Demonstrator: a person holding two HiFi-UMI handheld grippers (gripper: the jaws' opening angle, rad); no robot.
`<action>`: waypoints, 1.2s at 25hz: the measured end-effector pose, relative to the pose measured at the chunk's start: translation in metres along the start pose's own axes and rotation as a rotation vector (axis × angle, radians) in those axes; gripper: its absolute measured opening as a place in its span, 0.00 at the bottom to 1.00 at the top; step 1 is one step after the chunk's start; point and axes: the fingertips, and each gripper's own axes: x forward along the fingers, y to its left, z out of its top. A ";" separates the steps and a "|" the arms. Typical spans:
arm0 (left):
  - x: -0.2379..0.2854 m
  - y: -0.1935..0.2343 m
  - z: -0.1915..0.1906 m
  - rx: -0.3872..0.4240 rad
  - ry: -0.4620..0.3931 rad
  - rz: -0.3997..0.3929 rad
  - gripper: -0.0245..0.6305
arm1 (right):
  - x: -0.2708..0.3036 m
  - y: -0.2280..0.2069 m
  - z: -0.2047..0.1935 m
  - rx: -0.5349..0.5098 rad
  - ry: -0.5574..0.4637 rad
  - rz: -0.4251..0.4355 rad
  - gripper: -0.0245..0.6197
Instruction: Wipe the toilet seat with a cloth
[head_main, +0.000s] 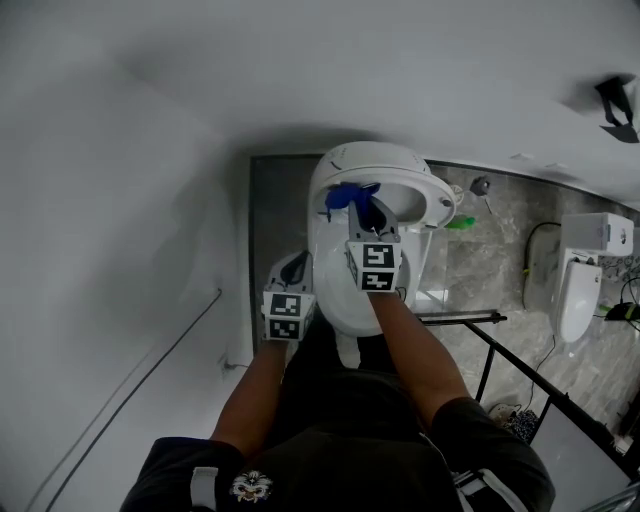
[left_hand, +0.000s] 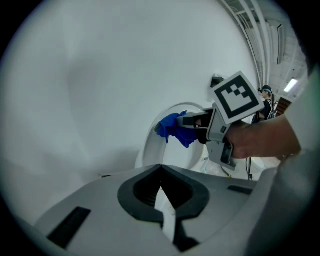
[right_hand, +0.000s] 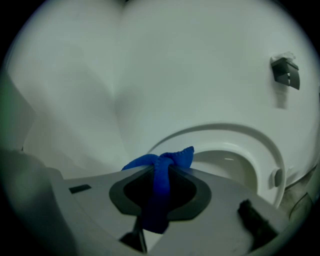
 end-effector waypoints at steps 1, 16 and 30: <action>-0.001 0.000 0.002 0.004 -0.003 0.002 0.05 | -0.004 -0.004 0.006 0.005 -0.015 -0.009 0.15; 0.005 -0.033 0.055 0.075 -0.079 -0.030 0.05 | -0.047 -0.085 0.044 0.091 -0.109 -0.157 0.15; 0.032 -0.046 0.142 0.285 -0.207 -0.044 0.07 | -0.101 -0.096 0.036 -0.034 -0.120 -0.041 0.15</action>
